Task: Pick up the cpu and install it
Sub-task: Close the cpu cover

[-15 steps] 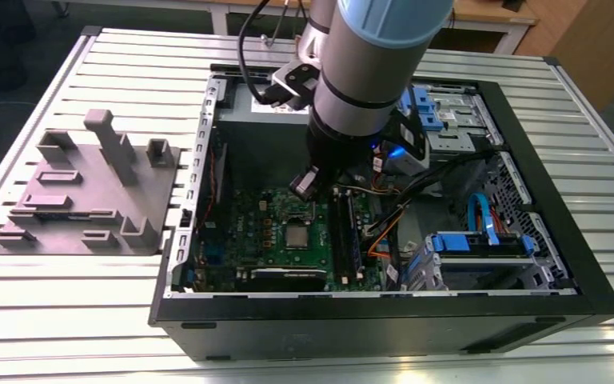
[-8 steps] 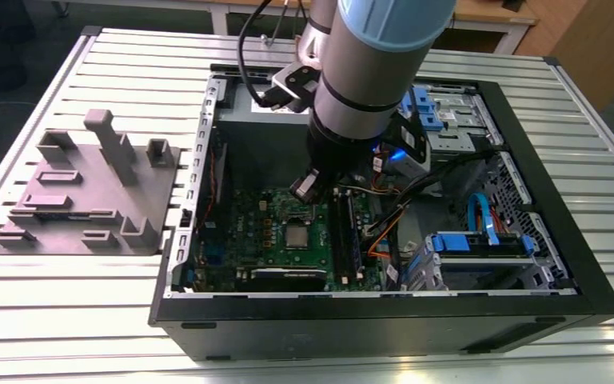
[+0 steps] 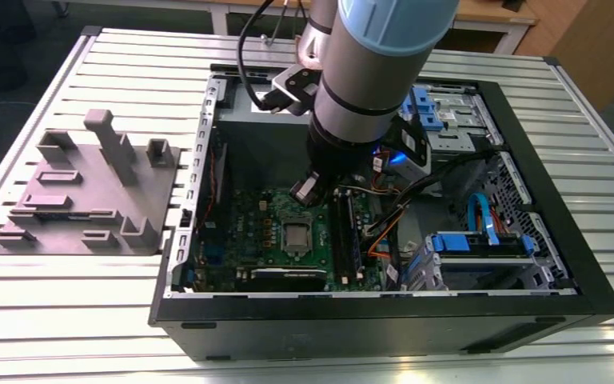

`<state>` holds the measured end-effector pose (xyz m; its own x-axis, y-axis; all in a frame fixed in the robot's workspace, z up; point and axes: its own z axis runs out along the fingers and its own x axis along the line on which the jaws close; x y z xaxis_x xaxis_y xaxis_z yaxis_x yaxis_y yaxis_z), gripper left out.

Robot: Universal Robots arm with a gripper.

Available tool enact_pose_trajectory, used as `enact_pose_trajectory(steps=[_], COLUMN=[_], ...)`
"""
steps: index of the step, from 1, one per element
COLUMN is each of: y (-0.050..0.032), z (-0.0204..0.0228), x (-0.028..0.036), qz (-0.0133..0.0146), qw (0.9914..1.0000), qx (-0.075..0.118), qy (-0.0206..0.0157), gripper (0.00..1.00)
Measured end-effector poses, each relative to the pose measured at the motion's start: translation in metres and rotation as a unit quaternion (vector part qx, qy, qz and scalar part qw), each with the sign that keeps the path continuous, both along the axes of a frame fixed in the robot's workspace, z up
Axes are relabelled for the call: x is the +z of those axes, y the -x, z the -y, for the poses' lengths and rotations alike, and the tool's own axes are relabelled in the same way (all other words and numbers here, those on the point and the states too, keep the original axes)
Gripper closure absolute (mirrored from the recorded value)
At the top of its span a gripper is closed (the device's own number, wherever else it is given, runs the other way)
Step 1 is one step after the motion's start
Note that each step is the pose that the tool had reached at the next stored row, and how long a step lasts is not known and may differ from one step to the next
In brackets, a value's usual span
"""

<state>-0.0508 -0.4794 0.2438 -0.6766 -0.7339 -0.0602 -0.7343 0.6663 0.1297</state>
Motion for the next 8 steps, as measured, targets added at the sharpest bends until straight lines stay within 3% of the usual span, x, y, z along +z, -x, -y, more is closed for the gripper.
enact_pose_trajectory(steps=[8], y=[0.0014], z=[0.0004], x=[-0.0002], qz=[0.0001], qw=[1.0], qx=[0.001], qy=[0.0], gripper=[0.9])
